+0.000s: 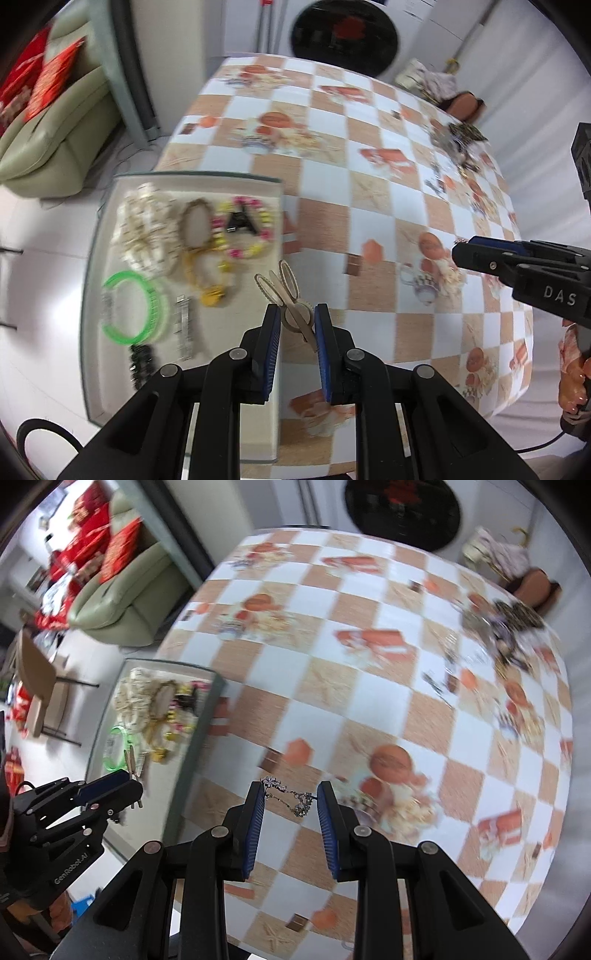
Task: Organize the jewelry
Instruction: 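Carry the gold bow clip toward the tray with the left tool while the right tool carries the silver chain, then release the bow clip and silver chain into the tray with both tools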
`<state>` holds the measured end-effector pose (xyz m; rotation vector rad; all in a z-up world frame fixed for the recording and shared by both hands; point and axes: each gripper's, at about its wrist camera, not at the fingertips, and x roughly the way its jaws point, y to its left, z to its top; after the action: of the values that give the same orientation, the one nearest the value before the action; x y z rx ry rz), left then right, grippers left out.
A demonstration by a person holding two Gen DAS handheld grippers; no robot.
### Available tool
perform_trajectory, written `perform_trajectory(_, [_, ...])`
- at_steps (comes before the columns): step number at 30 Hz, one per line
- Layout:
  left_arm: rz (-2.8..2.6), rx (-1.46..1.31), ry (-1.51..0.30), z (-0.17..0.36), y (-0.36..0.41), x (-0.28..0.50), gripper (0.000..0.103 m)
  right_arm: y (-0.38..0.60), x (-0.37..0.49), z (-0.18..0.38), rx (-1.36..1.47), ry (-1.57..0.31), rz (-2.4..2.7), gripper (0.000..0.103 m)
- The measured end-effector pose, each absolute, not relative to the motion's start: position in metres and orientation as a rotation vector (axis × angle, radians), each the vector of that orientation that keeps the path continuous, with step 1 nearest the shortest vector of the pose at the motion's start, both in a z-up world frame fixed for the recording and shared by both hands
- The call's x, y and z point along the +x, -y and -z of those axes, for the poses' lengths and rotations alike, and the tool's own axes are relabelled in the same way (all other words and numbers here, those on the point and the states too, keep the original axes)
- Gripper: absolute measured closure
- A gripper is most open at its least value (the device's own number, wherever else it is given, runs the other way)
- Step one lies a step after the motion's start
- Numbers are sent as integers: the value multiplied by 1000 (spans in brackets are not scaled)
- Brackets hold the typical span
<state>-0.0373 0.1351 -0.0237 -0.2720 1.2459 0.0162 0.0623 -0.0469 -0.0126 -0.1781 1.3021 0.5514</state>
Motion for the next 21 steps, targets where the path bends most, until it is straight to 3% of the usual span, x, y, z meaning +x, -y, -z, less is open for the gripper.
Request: perform_trajectory(21, [-221, -389, -1326, 75, -200, -100, 80, -98, 23, 43, -379, -1361, -856, 71])
